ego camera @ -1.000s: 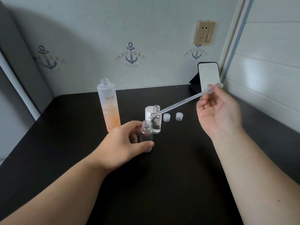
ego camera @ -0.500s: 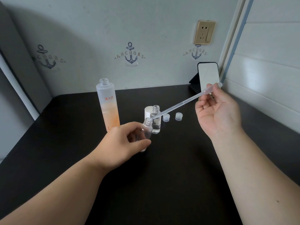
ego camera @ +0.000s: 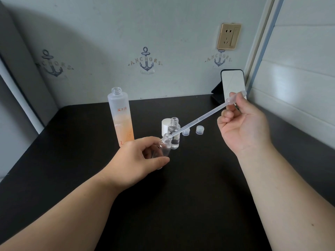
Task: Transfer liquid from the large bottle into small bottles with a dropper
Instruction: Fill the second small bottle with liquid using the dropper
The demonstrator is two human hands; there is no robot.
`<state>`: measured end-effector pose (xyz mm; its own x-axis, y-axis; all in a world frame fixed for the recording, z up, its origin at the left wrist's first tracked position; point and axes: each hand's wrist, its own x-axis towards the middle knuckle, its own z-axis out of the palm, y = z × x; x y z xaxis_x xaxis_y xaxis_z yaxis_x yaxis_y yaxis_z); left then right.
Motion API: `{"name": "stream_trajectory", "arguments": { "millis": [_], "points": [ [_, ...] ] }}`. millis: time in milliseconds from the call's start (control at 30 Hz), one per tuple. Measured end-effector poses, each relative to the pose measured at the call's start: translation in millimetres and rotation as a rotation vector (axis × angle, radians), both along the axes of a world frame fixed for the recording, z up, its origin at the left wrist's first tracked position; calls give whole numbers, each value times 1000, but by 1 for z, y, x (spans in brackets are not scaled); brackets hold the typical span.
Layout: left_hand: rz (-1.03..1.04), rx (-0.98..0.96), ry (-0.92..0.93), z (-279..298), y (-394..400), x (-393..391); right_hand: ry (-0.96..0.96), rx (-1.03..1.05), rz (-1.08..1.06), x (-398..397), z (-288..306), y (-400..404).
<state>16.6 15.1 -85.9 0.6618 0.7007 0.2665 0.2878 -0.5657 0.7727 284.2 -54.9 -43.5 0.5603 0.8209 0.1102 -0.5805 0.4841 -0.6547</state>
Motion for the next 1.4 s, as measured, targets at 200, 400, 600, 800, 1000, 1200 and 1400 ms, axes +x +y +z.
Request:
{"name": "stream_trajectory", "arguments": {
  "millis": [200,400,600,800,1000,1200,1400],
  "points": [
    [5,-11,-11,1,-1,0,-40,10,1,-1,1,-1],
    [10,-10,-2,0,0,-1,-43,11,-4,-2,2,-2],
    [9,-13,-2,-1,2,0,-27,10,-5,-2,2,-2],
    [12,-15,10,-2,2,-2,-18,14,-6,0,1,-1],
    [4,-22,1,-1,1,-1,-5,24,-22,1,0,1],
    [0,8,11,0,1,-1,-20,10,-36,0,1,1],
    [1,52,39,2,-1,1,62,1,-59,-2,2,0]
  ]
}}
